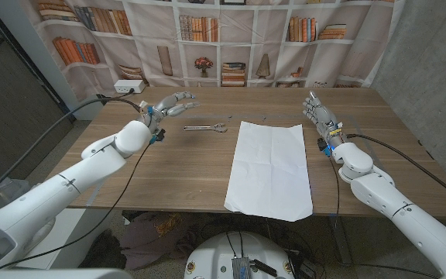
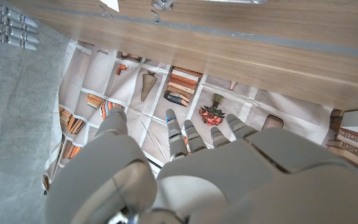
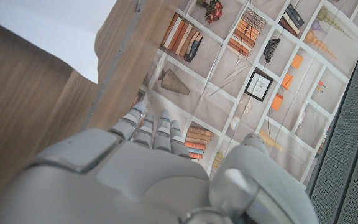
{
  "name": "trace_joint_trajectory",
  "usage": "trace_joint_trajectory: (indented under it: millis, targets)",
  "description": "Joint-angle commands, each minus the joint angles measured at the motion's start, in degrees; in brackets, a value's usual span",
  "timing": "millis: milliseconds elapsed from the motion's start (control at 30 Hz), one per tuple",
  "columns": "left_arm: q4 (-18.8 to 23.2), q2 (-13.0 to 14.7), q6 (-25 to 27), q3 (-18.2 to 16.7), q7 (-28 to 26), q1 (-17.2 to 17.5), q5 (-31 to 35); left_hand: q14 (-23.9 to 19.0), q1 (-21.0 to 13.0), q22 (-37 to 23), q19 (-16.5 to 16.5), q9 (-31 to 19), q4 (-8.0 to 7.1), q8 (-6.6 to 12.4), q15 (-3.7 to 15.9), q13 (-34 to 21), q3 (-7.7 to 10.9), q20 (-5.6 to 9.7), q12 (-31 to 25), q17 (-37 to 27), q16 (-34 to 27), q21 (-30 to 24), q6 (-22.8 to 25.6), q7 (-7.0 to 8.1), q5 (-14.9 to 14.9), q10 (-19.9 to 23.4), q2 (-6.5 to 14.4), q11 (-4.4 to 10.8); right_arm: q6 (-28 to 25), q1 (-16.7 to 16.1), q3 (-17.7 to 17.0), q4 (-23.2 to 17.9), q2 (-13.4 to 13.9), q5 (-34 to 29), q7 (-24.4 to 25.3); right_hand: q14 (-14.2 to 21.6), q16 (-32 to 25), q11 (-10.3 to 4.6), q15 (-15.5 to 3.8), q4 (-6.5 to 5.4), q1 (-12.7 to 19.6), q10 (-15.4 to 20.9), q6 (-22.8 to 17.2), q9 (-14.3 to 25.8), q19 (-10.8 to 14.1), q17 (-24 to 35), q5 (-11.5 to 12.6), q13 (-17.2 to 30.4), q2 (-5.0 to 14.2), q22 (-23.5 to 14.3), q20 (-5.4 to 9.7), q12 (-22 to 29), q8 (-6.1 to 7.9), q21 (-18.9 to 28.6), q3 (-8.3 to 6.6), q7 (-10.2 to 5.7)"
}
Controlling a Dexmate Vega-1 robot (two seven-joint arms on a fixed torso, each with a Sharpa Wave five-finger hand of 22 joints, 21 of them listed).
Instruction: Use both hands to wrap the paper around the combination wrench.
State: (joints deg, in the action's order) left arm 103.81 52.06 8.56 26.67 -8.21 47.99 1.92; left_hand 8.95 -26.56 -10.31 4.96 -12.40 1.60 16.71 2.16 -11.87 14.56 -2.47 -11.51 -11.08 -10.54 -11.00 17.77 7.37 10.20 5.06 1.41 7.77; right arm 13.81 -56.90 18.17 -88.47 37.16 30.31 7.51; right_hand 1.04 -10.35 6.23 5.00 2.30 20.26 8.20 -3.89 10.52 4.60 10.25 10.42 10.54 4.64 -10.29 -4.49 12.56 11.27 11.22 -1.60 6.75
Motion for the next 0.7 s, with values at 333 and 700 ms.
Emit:
trace_joint_trajectory:
  millis: [333,700]
  targets:
    - [7.1,2.6,15.4,8.0,4.7,-6.3,22.3,-3.5,-6.1,-0.2,-2.9,-0.5,3.65,1.38,3.22,0.0,0.86,-0.72,-1.4,0.5,-0.5,-0.9,4.1,1.88,2.4,3.5,0.8,1.46,1.6,0.4,-0.3,1.0,1.9,-0.2,-3.0,-0.6,0.0,0.22,0.35,0.29,0.1,-0.6,0.4,0.3,-0.5,0.4,-0.1,0.2,0.51,-0.1,-0.33,-0.3,-0.06,-0.2,-0.06,0.06]
    - [7.2,1.8,16.9,14.1,14.0,-11.7,37.2,-4.1,-12.4,-0.2,-3.7,-0.2,7.18,1.27,3.80,-0.1,2.54,-0.97,-1.2,0.3,-0.7,-1.0,3.7,3.26,1.7,5.0,-0.6,2.97,1.5,-0.2,-0.6,0.7,1.8,0.3,-2.7,-0.6,-0.1,0.19,0.29,0.27,0.0,-0.6,0.4,0.3,-0.5,0.4,-0.1,0.2,0.64,-0.1,-0.40,-0.3,-0.08,-0.1,-0.10,0.04]
